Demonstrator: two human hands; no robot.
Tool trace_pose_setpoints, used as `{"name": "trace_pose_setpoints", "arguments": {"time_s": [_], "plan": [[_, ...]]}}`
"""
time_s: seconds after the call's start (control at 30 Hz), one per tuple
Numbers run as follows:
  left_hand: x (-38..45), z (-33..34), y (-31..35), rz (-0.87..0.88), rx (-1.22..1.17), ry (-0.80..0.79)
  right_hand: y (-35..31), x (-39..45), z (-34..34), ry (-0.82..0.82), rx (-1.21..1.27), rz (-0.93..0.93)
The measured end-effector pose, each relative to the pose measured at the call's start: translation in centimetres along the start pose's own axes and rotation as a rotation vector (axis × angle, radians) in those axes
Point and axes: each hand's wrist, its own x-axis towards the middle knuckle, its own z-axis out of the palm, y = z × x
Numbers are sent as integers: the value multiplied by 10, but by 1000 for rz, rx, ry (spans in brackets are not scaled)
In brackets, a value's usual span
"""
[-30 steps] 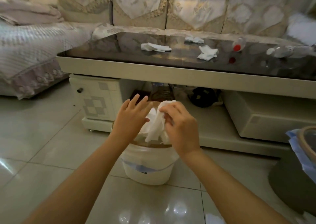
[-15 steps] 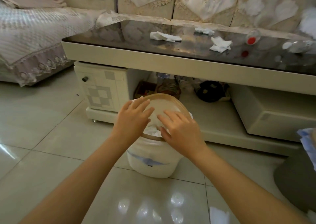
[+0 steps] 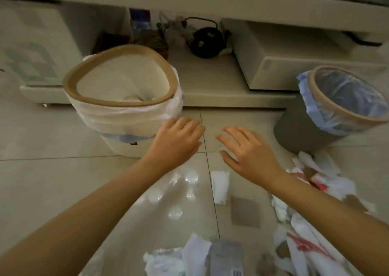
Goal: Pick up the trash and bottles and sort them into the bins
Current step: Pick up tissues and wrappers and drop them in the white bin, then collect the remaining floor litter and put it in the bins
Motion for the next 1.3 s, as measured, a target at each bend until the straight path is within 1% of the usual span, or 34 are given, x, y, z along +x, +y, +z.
{"name": "trace_pose_setpoints", "arguments": {"time_s": [0.07, 0.1, 0.17, 0.23, 0.3, 0.37, 0.4, 0.43, 0.53, 0.63, 0.73, 0.8, 0.83, 0.87, 0.9, 0.93, 0.97, 1.03, 1.1, 1.17, 1.23, 1.3], "plan": [[2, 17, 25, -6, -60, -108, 10, -36, 9, -58, -17, 51], [3, 26, 38, -8, -89, -197, 14, -54, 12, -84, -25, 70], [3, 48, 65, 5, -134, -435, 20, -86, 17, -135, -33, 106], [0, 72, 86, 57, -133, -604, 23, -115, 21, -190, -42, 155], [-4, 93, 105, 64, -141, -741, 23, -141, 27, -235, -32, 209], [-5, 111, 123, 14, -187, -857, 22, -166, 34, -259, -33, 256], [-4, 117, 131, -7, -213, -888, 21, -177, 37, -267, -39, 273], [-2, 122, 138, -12, -230, -892, 21, -188, 41, -275, -40, 288], [10, 131, 162, 15, -304, -841, 20, -220, 46, -301, -17, 337], [20, 136, 187, 3, -365, -812, 17, -247, 41, -325, -20, 411], [26, 143, 199, -27, -413, -703, 14, -268, 35, -340, 5, 489], [32, 143, 198, -75, -528, -593, 15, -277, 36, -352, 13, 509], [35, 141, 198, -62, -603, -531, 16, -281, 38, -350, 14, 512], [37, 137, 198, -12, -666, -491, 17, -283, 40, -342, 13, 512], [37, 133, 200, 71, -705, -485, 18, -284, 42, -337, 15, 513], [35, 129, 203, 165, -716, -512, 18, -283, 43, -332, 20, 517], [29, 128, 208, 236, -706, -572, 18, -282, 45, -327, 28, 524], [15, 131, 215, 267, -674, -697, 17, -279, 47, -313, 38, 539], [5, 137, 218, 223, -684, -696, 16, -276, 48, -301, 46, 552], [2, 141, 218, 131, -711, -682, 17, -274, 48, -302, 56, 567], [5, 141, 218, -1, -720, -740, 20, -272, 48, -295, 55, 583], [7, 141, 221, -54, -659, -796, 23, -269, 49, -290, 54, 603]]}}
